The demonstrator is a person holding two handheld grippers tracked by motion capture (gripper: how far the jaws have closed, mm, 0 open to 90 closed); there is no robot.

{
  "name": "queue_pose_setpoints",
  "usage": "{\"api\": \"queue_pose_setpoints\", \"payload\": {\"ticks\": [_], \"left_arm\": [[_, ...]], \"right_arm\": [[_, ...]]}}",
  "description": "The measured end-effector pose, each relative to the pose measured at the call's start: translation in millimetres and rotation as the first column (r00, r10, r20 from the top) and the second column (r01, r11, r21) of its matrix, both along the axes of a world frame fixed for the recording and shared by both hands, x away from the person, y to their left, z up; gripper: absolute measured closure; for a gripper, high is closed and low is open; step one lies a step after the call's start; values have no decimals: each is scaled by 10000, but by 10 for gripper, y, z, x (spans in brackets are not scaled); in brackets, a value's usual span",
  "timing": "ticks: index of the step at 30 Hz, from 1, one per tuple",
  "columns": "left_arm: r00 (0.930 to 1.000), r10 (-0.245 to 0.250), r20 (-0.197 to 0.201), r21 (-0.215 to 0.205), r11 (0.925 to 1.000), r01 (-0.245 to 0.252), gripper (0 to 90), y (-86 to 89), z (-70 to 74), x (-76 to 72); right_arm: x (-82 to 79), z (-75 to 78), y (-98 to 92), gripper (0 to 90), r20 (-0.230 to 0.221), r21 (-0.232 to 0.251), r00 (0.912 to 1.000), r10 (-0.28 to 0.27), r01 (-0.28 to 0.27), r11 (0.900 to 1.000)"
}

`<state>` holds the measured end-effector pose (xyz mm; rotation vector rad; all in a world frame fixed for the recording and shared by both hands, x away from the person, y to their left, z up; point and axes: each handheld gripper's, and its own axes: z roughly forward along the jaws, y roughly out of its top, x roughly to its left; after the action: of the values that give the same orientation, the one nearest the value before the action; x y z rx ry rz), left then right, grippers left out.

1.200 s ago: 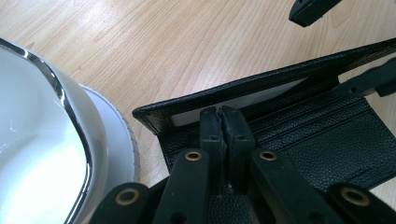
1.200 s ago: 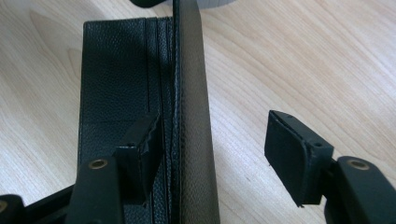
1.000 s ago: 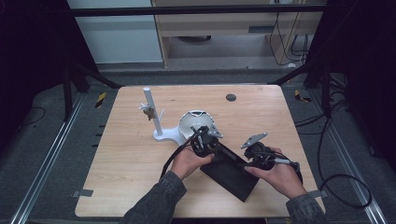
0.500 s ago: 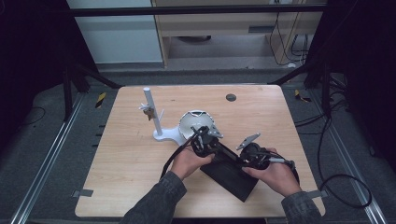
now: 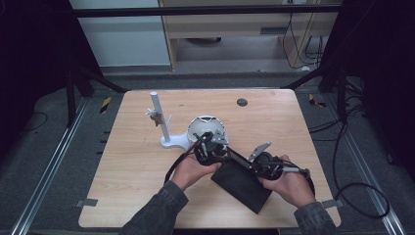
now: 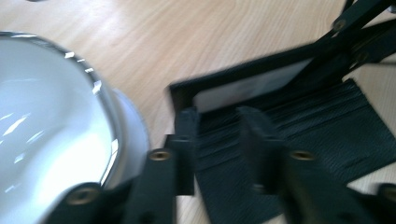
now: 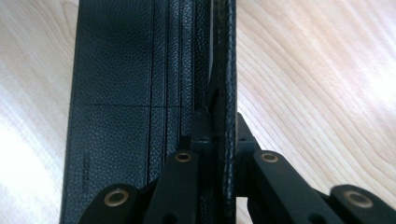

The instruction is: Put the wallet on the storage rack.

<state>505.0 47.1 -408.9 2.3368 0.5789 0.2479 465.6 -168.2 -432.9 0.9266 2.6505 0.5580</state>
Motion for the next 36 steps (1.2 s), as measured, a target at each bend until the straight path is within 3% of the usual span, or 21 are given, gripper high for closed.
{"api": "queue_pose_setpoints", "payload": {"ticks": [6, 7, 10, 14, 15, 16, 17, 20, 21, 31, 36], "left_arm": [[9994, -27, 354, -262, 9996, 36, 266, 178, 93, -100], [9973, -415, 600, -378, 9983, 439, 197, 257, 120, -144], [9948, -582, 833, -591, 9963, 632, 143, 331, 155, -185], [9945, -470, 938, -693, 9962, 536, 127, 392, 194, -195], [9948, -351, 952, -757, 9962, 424, 124, 427, 210, -179], [9948, -351, 952, -757, 9962, 424, 123, 427, 210, -179], [9953, -292, 924, -842, 9958, 371, 123, 444, 212, -160], [9959, -313, 850, -896, 9952, 389, 119, 454, 211, -132], [9962, -244, 840, -959, 9949, 325, 118, 459, 217, -100], [9938, -381, 1045, -1374, 9891, 523, 116, 411, 325, -62], [9920, -614, 1105, -1383, 9874, 765, 116, 398, 409, -46]], "right_arm": [[-104, 153, -166, 850, 541, 388, 9985, -49, 28, 9992], [-154, 247, -247, 850, 875, 523, 9961, -91, 45, 9986], [-202, 364, -344, 850, 1359, 761, 9906, -124, 21, 9971], [-245, 485, -431, 850, 1876, 1007, 9821, -191, 1, 9949], [-268, 561, -481, 850, 2268, 1161, 9737, -201, -66, 9932], [-268, 561, -481, 850, 2268, 1161, 9737, -201, -66, 9932], [-277, 618, -517, 850, 2581, 1218, 9657, -285, -33, 9925], [-281, 659, -546, 850, 2810, 1343, 9591, -355, -27, 9909], [-283, 707, -577, 850, 3034, 1526, 9517, -464, -5, 9883], [-335, 861, -593, 850, 3783, 2295, 9242, -526, -386, 9726], [-347, 882, -566, 850, 3935, 2472, 9180, -493, -540, 9675]]}}
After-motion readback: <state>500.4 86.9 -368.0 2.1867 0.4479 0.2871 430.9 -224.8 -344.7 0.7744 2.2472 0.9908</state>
